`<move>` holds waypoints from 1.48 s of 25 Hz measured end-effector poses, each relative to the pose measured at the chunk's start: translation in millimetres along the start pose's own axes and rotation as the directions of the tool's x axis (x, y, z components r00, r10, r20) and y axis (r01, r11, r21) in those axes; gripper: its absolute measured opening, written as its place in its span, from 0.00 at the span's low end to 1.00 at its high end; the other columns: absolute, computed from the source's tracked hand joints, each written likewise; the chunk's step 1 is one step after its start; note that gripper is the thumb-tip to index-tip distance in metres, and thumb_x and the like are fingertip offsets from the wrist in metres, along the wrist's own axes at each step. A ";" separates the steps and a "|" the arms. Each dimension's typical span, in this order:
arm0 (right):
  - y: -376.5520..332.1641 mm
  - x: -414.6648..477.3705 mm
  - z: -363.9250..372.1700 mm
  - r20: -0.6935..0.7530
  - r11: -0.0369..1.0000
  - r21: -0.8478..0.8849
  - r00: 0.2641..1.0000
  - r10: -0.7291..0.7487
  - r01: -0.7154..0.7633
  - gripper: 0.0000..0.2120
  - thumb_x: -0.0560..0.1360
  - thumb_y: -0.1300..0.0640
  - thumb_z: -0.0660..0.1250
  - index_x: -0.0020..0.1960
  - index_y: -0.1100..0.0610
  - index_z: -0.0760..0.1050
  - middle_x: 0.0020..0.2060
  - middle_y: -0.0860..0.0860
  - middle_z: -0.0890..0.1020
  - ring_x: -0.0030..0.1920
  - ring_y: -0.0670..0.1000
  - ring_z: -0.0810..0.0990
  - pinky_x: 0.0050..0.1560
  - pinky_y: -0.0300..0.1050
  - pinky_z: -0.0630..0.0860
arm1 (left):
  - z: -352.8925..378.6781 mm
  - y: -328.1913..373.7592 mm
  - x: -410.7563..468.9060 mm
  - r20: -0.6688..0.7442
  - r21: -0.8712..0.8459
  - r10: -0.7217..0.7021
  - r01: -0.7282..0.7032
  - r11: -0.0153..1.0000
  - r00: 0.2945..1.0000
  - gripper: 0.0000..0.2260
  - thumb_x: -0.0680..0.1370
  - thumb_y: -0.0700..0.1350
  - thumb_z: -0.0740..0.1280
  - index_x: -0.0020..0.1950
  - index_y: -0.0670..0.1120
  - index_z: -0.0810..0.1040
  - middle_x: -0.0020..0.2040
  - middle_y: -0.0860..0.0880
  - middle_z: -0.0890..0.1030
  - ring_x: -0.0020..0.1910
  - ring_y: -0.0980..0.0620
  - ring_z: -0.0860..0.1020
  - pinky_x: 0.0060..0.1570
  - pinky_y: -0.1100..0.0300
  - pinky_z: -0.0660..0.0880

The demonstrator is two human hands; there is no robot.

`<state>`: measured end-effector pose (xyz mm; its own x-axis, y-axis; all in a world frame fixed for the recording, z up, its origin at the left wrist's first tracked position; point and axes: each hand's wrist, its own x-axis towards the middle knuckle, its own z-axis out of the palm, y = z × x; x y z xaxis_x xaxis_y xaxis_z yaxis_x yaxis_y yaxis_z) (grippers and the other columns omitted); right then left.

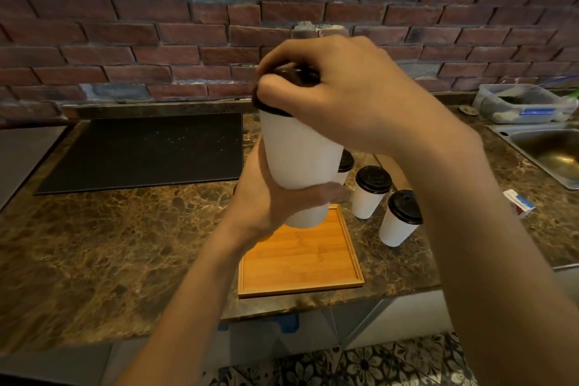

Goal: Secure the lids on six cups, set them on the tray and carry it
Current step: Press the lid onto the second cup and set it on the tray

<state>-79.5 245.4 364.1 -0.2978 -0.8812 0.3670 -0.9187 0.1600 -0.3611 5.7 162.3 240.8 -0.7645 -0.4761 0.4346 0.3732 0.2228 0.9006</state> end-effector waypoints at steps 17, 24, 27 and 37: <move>-7.3 0.3 -1.5 -0.125 0.979 0.202 0.991 0.053 -0.026 0.11 0.77 0.40 0.64 0.50 0.45 0.79 0.42 0.39 0.80 0.45 0.37 0.77 0.45 0.31 0.75 | -5.2 4.6 -2.7 0.057 -0.067 -0.065 0.068 0.995 0.996 0.29 0.59 0.50 0.76 0.58 0.54 0.72 0.50 0.56 0.81 0.50 0.52 0.81 0.42 0.59 0.79; 2.8 2.2 -14.0 0.082 0.914 0.306 0.949 -0.304 0.266 0.09 0.79 0.50 0.64 0.58 0.50 0.79 0.51 0.43 0.81 0.53 0.40 0.79 0.50 0.34 0.74 | -11.7 3.1 -4.0 0.099 -0.114 -0.106 0.117 0.986 0.989 0.34 0.54 0.49 0.79 0.59 0.49 0.76 0.50 0.48 0.82 0.51 0.46 0.81 0.45 0.54 0.79; 12.2 2.5 -22.0 0.136 0.858 0.455 0.934 -0.331 0.238 0.10 0.79 0.54 0.64 0.59 0.52 0.77 0.53 0.45 0.81 0.53 0.40 0.79 0.50 0.33 0.73 | -12.5 1.0 -3.2 0.149 -0.136 -0.166 0.186 0.973 0.975 0.43 0.52 0.55 0.82 0.62 0.41 0.73 0.52 0.42 0.80 0.52 0.40 0.79 0.48 0.46 0.79; 5.4 2.8 -8.8 0.031 0.956 0.231 0.981 -0.193 0.181 0.10 0.79 0.47 0.63 0.56 0.47 0.79 0.52 0.41 0.81 0.54 0.40 0.78 0.53 0.36 0.75 | -6.9 0.6 1.7 0.015 -0.075 -0.175 0.175 0.982 0.984 0.34 0.55 0.48 0.77 0.59 0.48 0.73 0.50 0.52 0.82 0.51 0.50 0.81 0.45 0.54 0.80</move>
<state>-87.5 247.7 370.7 -0.1068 -0.9087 0.4035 -0.8721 -0.1093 -0.4769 8.3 155.7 242.0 -0.8258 -0.4949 0.2705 0.2715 0.0717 0.9598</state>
